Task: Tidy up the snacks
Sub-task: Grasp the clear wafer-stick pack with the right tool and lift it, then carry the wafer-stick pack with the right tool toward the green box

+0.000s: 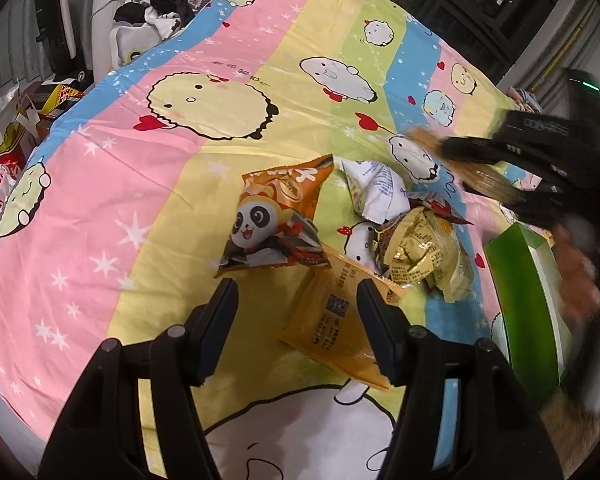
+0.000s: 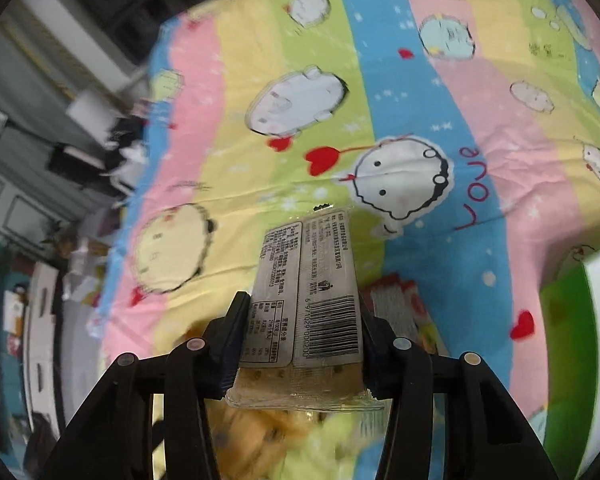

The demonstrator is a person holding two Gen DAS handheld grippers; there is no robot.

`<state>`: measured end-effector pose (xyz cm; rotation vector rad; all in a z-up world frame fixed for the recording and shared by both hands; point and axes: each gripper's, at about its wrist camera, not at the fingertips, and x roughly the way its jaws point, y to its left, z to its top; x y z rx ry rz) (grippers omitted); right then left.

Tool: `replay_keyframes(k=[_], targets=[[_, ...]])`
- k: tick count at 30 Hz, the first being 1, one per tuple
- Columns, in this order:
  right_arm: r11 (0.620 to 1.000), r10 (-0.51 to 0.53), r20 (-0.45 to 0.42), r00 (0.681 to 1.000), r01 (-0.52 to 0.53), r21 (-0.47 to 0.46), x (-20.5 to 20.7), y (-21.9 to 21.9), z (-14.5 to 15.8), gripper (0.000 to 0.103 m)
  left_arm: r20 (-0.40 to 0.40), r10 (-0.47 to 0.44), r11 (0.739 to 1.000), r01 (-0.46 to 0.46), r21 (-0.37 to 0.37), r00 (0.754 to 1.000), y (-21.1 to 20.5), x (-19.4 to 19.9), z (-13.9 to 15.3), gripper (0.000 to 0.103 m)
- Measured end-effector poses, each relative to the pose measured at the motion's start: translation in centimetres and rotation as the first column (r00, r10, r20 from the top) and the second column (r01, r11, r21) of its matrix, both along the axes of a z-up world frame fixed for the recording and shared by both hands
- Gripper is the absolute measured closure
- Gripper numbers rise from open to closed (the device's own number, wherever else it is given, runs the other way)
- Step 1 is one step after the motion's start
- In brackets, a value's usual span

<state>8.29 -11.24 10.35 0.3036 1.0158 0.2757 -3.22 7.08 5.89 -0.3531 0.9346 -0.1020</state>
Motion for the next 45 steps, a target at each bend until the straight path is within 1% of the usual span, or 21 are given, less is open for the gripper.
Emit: replay_keyframes(k=[3, 5, 7, 9, 11, 12, 14, 16, 19, 21, 22, 23, 25, 26, 29, 32, 38, 41, 43, 45], targets=[[0.998, 0.041, 0.051, 0.998, -0.043, 0.041, -4.3, -1.3, 0.3, 0.053, 0.0, -0.009, 1.0, 0.009, 0.007, 1.0, -0.5, 0.0, 0.0, 0.041], [0.995, 0.06, 0.056, 0.997, -0.064, 0.072, -6.7, -1.9, -0.6, 0.053, -0.001, -0.014, 1.0, 0.014, 0.016, 1.0, -0.8, -0.1, 0.0, 0.041], [0.994, 0.068, 0.048, 0.997, -0.072, 0.081, -8.4, -2.3, -1.9, 0.053, -0.004, -0.019, 0.999, 0.019, 0.027, 1.0, -1.2, -0.1, -0.1, 0.041], [0.996, 0.074, 0.035, 0.997, -0.075, 0.053, -9.8, -2.3, -3.2, 0.053, -0.008, -0.028, 0.999, 0.028, 0.038, 1.0, -1.7, 0.0, -0.2, 0.041], [0.997, 0.074, 0.015, 0.997, -0.074, -0.004, -10.7, -2.0, -4.4, 0.053, -0.011, -0.037, 0.998, 0.037, 0.053, 0.999, -2.3, 0.0, -0.3, 0.041], [0.997, 0.079, 0.003, 0.997, -0.079, -0.017, -11.1, -1.9, -5.1, 0.053, -0.011, -0.041, 0.997, 0.042, 0.059, 0.999, -2.5, -0.1, -0.3, 0.041], [0.994, 0.111, -0.025, 0.994, -0.111, 0.009, -11.2, -1.9, -6.3, 0.053, -0.007, -0.05, 0.997, 0.051, 0.065, 0.999, -2.9, -0.2, -0.3, 0.041], [0.994, 0.111, -0.058, 0.992, -0.11, 0.018, -11.1, -2.1, -7.3, 0.053, -0.004, -0.059, 0.996, 0.059, 0.065, 0.998, -3.3, -0.3, -0.2, 0.041], [0.995, 0.086, -0.07, 0.994, -0.089, -0.053, -11.1, -2.0, -8.1, 0.053, -0.007, -0.083, 0.994, 0.083, 0.065, 0.997, -4.0, -0.5, -0.2, 0.041], [0.996, 0.062, -0.085, 0.995, -0.067, -0.061, -11.2, -2.5, -8.4, 0.052, -0.006, -0.086, 0.992, 0.086, 0.088, 0.996, -4.5, -0.5, -0.2, 0.041], [0.997, 0.062, -0.1, 0.993, -0.067, -0.046, -11.1, -2.9, -8.5, 0.048, -0.004, -0.088, 0.991, 0.088, 0.097, 0.996, -4.7, -0.6, -0.1, 0.041], [0.998, 0.06, -0.1, 0.993, -0.063, -0.025, -11.2, -3.3, -8.4, 0.04, -0.003, -0.095, 0.991, 0.094, 0.097, 0.996, -4.8, -0.6, -0.1, 0.041], [0.999, 0.043, -0.074, 0.996, -0.043, -0.001, -11.7, -4.2, -7.8, 0.031, -0.003, -0.106, 0.99, 0.106, 0.09, 0.994, -5.1, -0.8, 0.0, 0.042], [0.999, 0.034, -0.059, 0.998, -0.034, 0.003, -11.8, -4.5, -7.4, 0.029, -0.003, -0.116, 0.99, 0.116, 0.082, 0.993, -5.3, -0.9, 0.1, 0.042], [0.999, 0.01, -0.027, 1.0, -0.008, 0.05, -12.0, -5.8, -6.2, 0.029, -0.002, -0.15, 0.988, 0.15, 0.047, 0.989, -6.0, -1.2, 0.4, 0.042], [0.992, -0.015, -0.019, 1.0, 0.018, 0.128, -11.8, -7.2, -5.4, 0.029, 0.001, -0.194, 0.981, 0.194, 0.03, 0.981, -7.3, -1.7, 0.7, 0.042], [0.986, 0.006, -0.035, 0.999, -0.001, 0.168, -11.2, -7.4, -6.0, 0.029, -0.017, -0.287, 0.958, 0.287, -0.014, 0.958, -10.3, -2.2, -0.2, 0.042], [0.98, 0.029, -0.054, 0.998, -0.017, 0.198, -10.8, -7.3, -6.8, 0.029, -0.062, -0.299, 0.954, 0.298, -0.032, 0.952, -11.2, -1.7, -1.4, 0.042], [0.98, 0.043, -0.057, 0.997, -0.031, 0.195, -10.7, -6.9, -7.2, 0.03, -0.086, -0.306, 0.952, 0.304, -0.039, 0.948, -11.7, -1.5, -2.1, 0.047], [0.979, 0.064, -0.06, 0.996, -0.051, 0.196, -10.6, -6.5, -7.6, 0.032, -0.101, -0.311, 0.95, 0.307, -0.055, 0.945, -11.8, -1.2, -2.5, 0.05]])
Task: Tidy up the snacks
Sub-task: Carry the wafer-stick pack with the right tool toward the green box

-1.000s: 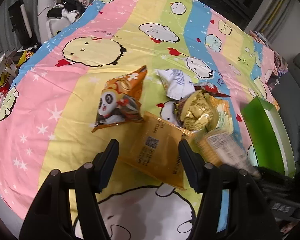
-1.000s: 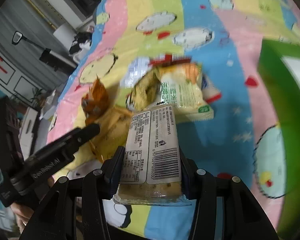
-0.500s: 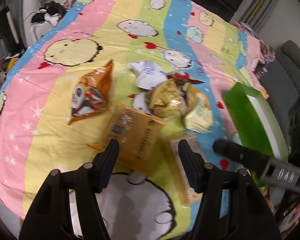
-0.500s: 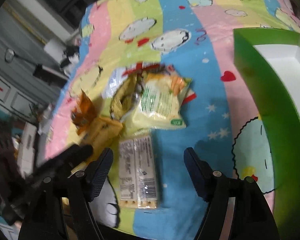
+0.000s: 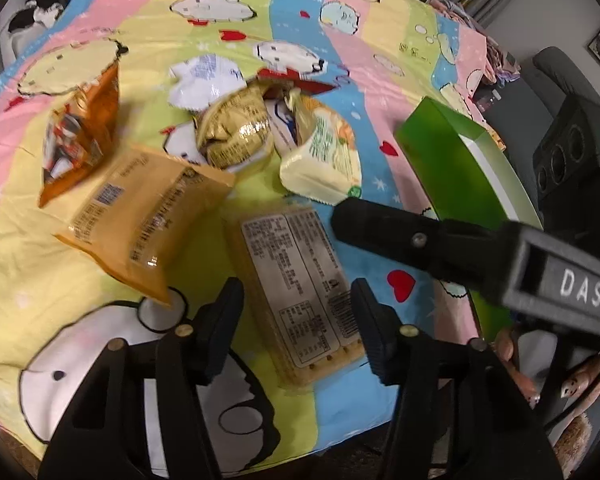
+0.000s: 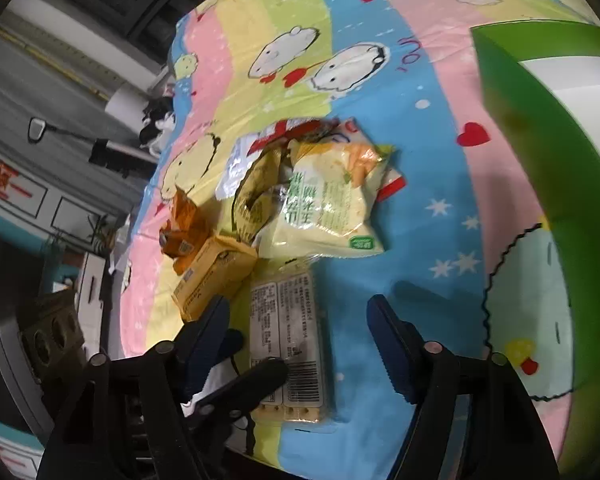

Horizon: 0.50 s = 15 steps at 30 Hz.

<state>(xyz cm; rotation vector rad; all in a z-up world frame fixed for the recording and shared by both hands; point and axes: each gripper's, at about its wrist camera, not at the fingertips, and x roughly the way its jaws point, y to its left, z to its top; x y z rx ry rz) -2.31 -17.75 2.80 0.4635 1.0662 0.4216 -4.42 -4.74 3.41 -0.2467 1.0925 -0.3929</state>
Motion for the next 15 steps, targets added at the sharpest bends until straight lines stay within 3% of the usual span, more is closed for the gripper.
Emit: replay_keyframes(k=[3, 5, 7, 12, 15], targets=[[1.0, 0.018, -0.023, 1.0, -0.018, -0.005, 0.3, 0.6, -0.8, 0.033, -0.02, 0.014, 1.0, -0.014, 0.001, 1.0, 0.0, 0.3, -0.8, 0.053], [0.999, 0.03, -0.041, 0.999, -0.03, -0.016, 0.5, 1.0, -1.4, 0.042, -0.013, 0.016, 1.0, -0.017, -0.012, 1.0, 0.2, 0.3, -0.7, 0.055], [0.999, 0.036, -0.061, 0.997, -0.037, -0.01, 0.8, 1.2, -2.1, 0.044, -0.012, 0.022, 1.0, -0.022, -0.023, 1.0, 0.3, 0.5, -0.8, 0.058], [0.999, 0.046, -0.051, 0.998, -0.046, 0.006, 0.9, 1.6, -2.4, 0.046, -0.01, 0.021, 0.998, -0.022, -0.055, 1.0, 0.6, 0.6, -1.0, 0.063], [0.999, 0.032, -0.045, 0.998, -0.033, -0.029, 0.8, 1.8, -2.3, 0.054, 0.014, 0.021, 0.999, -0.02, -0.04, 1.0, 0.5, 0.3, -0.7, 0.066]])
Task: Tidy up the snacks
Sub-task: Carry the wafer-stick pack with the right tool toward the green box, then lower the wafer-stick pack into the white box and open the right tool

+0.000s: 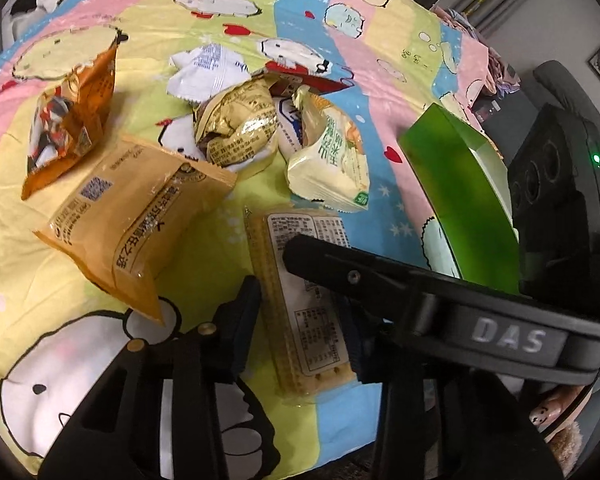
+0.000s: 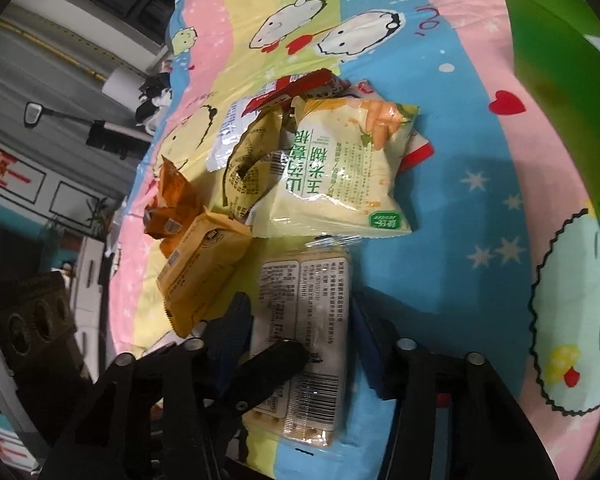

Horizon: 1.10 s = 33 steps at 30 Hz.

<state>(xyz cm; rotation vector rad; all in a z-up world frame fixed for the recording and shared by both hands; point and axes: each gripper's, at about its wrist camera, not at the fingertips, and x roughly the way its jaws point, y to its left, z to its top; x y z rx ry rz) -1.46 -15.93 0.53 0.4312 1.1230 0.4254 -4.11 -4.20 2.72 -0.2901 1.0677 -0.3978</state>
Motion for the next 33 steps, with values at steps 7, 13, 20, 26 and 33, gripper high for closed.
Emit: replay_keyframes(k=[7, 13, 20, 26, 33], targets=[[1.0, -0.015, 0.058, 0.998, 0.015, 0.002, -1.0, -0.3, 1.9, 0.056, 0.086, 0.006, 0.999, -0.009, 0.032, 0.996, -0.6, -0.7, 1.9, 0.068], [0.998, -0.054, 0.159, 0.986, 0.052, 0.019, -2.6, -1.9, 5.5, 0.056, 0.185, -0.018, 0.999, 0.012, 0.033, 0.983, -2.0, -1.3, 5.3, 0.07], [0.99, -0.141, 0.27, 0.952, 0.129, 0.061, -4.4, -5.7, 9.2, 0.056, 0.282, -0.088, 0.996, 0.074, 0.057, 0.955, -5.3, -1.8, 8.5, 0.07], [0.975, -0.22, 0.325, 0.92, 0.194, 0.11, -5.3, -9.3, 11.0, 0.056, 0.338, -0.134, 0.991, 0.117, 0.069, 0.932, -8.6, -1.9, 10.7, 0.07], [0.949, -0.314, 0.36, 0.878, 0.28, 0.144, -6.1, -13.5, 12.2, 0.056, 0.36, -0.207, 0.978, 0.192, 0.078, 0.91, -12.7, -1.2, 11.8, 0.071]])
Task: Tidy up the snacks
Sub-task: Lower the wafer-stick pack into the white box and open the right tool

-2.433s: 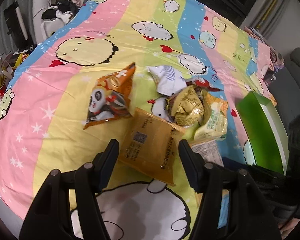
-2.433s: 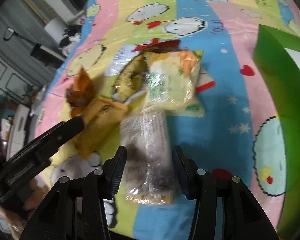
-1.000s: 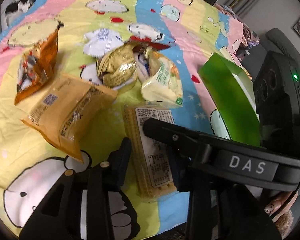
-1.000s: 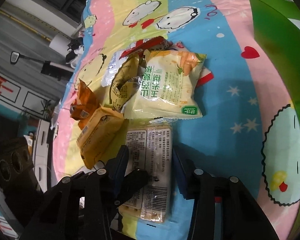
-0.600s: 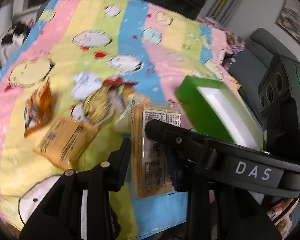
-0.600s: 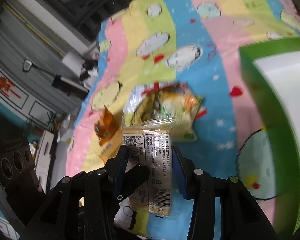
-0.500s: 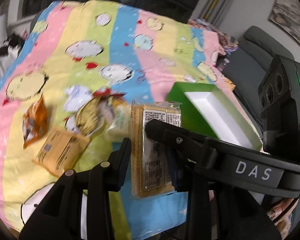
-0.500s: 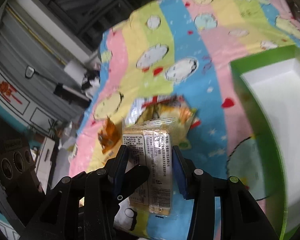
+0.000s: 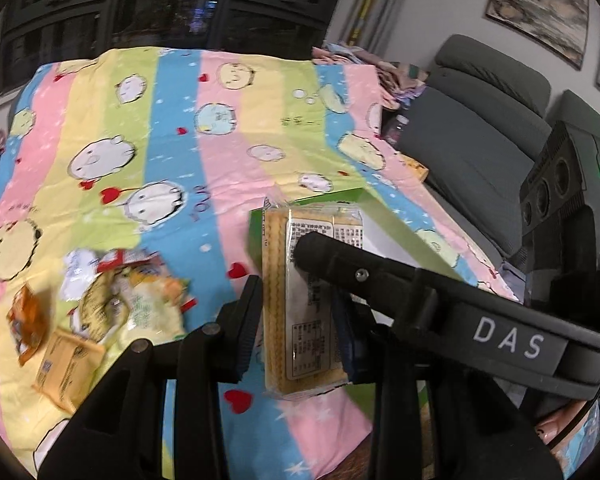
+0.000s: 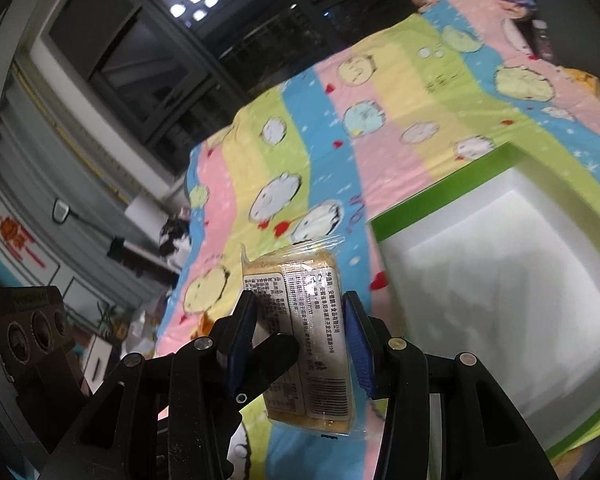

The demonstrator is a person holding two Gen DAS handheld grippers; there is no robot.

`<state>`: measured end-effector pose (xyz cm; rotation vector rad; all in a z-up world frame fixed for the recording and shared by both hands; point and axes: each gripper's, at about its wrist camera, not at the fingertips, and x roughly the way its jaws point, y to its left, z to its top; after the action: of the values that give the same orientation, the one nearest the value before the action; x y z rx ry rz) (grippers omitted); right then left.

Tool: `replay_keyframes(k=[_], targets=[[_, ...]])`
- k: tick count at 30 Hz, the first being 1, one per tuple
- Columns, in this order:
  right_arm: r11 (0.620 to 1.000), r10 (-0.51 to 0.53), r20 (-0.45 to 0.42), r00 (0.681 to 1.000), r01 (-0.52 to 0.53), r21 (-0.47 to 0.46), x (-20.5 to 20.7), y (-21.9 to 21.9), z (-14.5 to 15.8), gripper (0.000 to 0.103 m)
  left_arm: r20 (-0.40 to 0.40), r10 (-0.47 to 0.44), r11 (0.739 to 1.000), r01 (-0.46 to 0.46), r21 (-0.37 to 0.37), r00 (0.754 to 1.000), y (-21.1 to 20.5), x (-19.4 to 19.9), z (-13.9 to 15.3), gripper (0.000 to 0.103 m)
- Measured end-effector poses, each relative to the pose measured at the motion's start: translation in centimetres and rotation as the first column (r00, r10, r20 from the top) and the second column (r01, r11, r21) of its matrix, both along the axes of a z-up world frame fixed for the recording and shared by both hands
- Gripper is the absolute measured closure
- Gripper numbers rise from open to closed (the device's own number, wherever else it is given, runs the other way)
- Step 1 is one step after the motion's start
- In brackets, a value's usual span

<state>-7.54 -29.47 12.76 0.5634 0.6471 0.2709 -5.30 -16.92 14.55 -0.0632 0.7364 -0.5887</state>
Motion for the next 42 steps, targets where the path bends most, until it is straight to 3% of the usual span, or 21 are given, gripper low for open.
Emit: replay_keyframes(k=[9, 21, 39, 42], targets=[[0.993, -0.108, -0.013, 0.994, 0.108, 0.05, -0.6, -5.0, -1.0, 0.056, -0.016, -0.091, 0.995, 0.092, 0.024, 0.996, -5.2, 1.2, -0.7, 0.071], [0.975, -0.191, -0.124, 0.974, 0.203, 0.095, 0.0, -9.5, -4.3, 0.056, -0.137, -0.151, 0.987, 0.157, 0.039, 0.979, -9.2, 2.7, -3.7, 0.071], [0.966, -0.233, -0.236, 0.944, 0.253, 0.058, 1.1, -10.2, -6.7, 0.056, -0.258, -0.165, 0.983, 0.18, 0.037, 0.952, -10.4, 4.4, -6.6, 0.071], [0.963, -0.247, -0.246, 0.937, 0.265, 0.045, 1.2, -10.1, -6.9, 0.056, -0.282, -0.175, 0.982, 0.188, 0.021, 0.943, -10.5, 4.6, -7.0, 0.075]])
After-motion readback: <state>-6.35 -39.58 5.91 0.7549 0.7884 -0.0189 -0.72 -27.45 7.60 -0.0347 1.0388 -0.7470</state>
